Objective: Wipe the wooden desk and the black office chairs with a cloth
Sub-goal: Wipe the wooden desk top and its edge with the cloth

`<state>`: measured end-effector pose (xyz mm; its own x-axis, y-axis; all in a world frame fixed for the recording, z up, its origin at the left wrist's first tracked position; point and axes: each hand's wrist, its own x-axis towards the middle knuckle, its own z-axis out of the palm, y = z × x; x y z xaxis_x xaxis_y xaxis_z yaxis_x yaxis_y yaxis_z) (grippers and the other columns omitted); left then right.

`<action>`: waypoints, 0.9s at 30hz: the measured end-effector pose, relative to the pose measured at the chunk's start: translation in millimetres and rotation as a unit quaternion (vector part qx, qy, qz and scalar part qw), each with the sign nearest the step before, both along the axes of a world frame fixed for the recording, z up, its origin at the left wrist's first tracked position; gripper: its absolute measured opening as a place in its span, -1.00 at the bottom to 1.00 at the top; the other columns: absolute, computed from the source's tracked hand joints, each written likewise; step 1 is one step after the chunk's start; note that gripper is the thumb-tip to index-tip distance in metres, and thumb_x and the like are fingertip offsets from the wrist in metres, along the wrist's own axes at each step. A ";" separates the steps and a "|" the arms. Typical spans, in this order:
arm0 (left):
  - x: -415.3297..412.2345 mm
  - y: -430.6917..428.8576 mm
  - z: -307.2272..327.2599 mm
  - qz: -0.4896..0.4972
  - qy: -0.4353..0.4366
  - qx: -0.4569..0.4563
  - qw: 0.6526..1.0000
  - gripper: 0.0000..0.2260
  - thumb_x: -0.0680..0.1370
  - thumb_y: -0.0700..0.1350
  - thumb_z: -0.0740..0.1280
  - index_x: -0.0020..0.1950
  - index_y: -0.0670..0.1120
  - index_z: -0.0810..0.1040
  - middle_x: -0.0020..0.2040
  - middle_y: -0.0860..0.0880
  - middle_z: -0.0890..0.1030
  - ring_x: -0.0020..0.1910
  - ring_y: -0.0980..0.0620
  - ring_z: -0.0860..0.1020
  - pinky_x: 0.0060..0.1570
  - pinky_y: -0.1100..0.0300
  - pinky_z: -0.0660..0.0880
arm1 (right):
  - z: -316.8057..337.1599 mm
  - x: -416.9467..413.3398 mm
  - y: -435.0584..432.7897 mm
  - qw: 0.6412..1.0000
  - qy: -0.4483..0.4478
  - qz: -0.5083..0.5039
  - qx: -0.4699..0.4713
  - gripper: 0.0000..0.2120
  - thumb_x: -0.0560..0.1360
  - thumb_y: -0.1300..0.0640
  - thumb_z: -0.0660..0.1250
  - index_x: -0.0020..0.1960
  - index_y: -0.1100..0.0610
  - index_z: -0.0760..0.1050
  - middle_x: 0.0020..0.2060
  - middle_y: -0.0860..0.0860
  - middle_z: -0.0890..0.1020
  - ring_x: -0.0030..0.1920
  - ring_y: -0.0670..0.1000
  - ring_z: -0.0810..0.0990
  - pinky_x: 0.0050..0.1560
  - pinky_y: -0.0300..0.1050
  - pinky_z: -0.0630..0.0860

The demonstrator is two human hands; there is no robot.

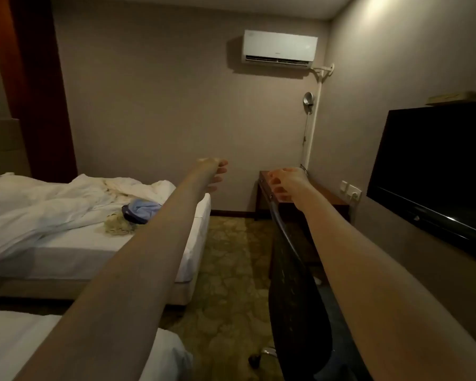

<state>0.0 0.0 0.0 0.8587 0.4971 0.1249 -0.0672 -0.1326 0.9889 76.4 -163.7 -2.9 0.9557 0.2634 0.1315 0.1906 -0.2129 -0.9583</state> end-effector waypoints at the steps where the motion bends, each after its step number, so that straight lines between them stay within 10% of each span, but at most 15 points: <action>1: 3.0 -0.3 -2.3 0.001 0.000 -0.001 1.000 -0.88 0.59 -0.09 0.18 0.00 -0.01 0.51 -0.15 0.09 0.52 -0.16 0.09 0.46 -0.15 0.17 0.37 | -0.5 2.4 1.1 1.000 0.000 -0.003 -0.007 -0.84 0.60 0.18 0.18 0.00 0.16 0.53 -0.22 0.01 0.53 -0.30 -0.05 0.48 -0.28 -0.19 0.45; 27: 274.1 165.5 7.8 -0.005 0.013 0.013 1.000 -0.83 0.59 -0.11 0.18 -0.16 0.02 0.49 -0.19 0.10 0.51 -0.24 0.12 0.43 -0.23 0.24 0.34 | -2.7 274.3 174.2 0.998 0.027 -0.020 0.045 -0.86 0.60 0.17 0.20 0.02 0.16 0.52 -0.18 0.02 0.55 -0.24 -0.03 0.51 -0.26 -0.20 0.44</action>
<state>274.1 165.5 7.8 0.8664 0.4858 0.1154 -0.0434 -0.1570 0.9866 350.7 10.5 -5.6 0.9714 0.2145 0.1015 0.1318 -0.1323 -0.9824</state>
